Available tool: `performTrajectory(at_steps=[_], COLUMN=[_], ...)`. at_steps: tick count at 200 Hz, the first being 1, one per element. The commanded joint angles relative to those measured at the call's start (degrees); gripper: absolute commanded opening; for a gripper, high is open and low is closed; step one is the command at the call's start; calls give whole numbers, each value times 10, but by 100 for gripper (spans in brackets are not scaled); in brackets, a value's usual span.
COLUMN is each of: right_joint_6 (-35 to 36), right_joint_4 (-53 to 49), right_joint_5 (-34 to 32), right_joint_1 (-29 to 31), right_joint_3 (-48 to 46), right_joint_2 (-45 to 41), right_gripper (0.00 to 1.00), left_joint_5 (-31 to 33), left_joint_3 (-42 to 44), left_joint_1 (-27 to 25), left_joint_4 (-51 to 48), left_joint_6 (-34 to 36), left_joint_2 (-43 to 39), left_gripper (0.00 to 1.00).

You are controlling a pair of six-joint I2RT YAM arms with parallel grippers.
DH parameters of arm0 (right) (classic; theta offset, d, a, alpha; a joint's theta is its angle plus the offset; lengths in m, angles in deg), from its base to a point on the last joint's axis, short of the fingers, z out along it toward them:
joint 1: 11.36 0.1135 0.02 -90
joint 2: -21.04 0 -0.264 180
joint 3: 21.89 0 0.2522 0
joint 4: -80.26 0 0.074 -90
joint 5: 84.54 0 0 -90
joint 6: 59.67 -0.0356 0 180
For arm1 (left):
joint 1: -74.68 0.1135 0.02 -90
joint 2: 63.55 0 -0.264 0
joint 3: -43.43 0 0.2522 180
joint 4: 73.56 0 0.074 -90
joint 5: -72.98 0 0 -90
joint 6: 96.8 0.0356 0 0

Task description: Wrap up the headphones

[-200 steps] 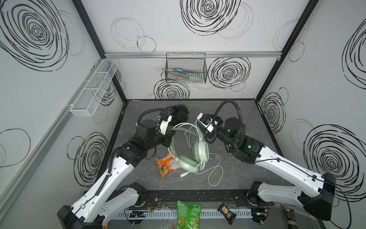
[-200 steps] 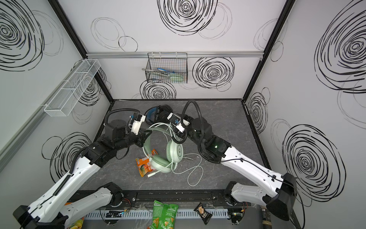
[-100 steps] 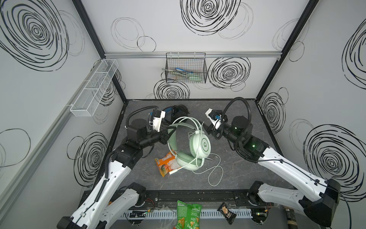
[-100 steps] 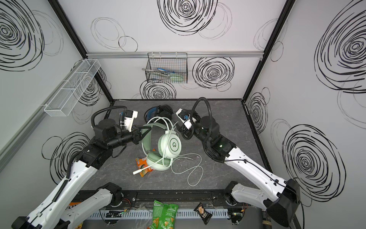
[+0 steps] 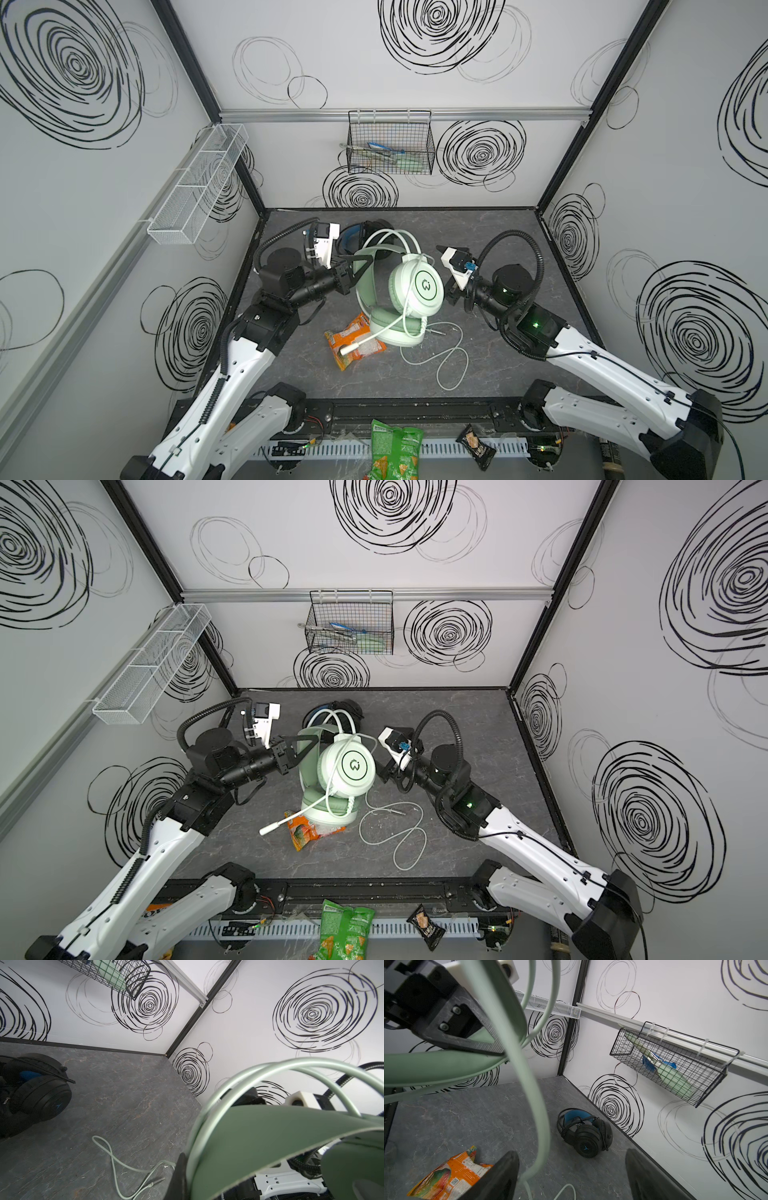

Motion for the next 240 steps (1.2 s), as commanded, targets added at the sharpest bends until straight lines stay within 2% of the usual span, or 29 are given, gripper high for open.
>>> performTrajectory(at_steps=[1,36,66,125,165,189,224,240], right_joint_6=[-32,-63,-105,-110,-133,-144,-163,-169], right_joint_4=[60,130,132,169,222,230,263,276], right_joint_5=[23,47,51,111,123,136,132,138], right_joint_1=[-2,-3,-3,-3,-5,-3,-3,-4], right_joint_3=[-24,-52,-58,-121,-151,-129,-96,-87], right_joint_2=[0,15,32,60,118,178,247,267], right_gripper=[84,84,84,86,86,85,81,70], left_joint_5=[-18,-7,2,15,16,17,18,20], left_joint_3=[0,-4,-11,-46,-56,-57,-58,-58], left_joint_1=[3,-1,-2,-4,-4,-4,-3,-3], left_joint_4=[114,128,135,123,121,115,112,111], left_joint_6=[-84,-104,-115,-109,-107,-105,-104,-104], left_joint_2=[-8,-8,-9,4,9,9,6,6], left_gripper=[0,0,0,0,0,0,0,0])
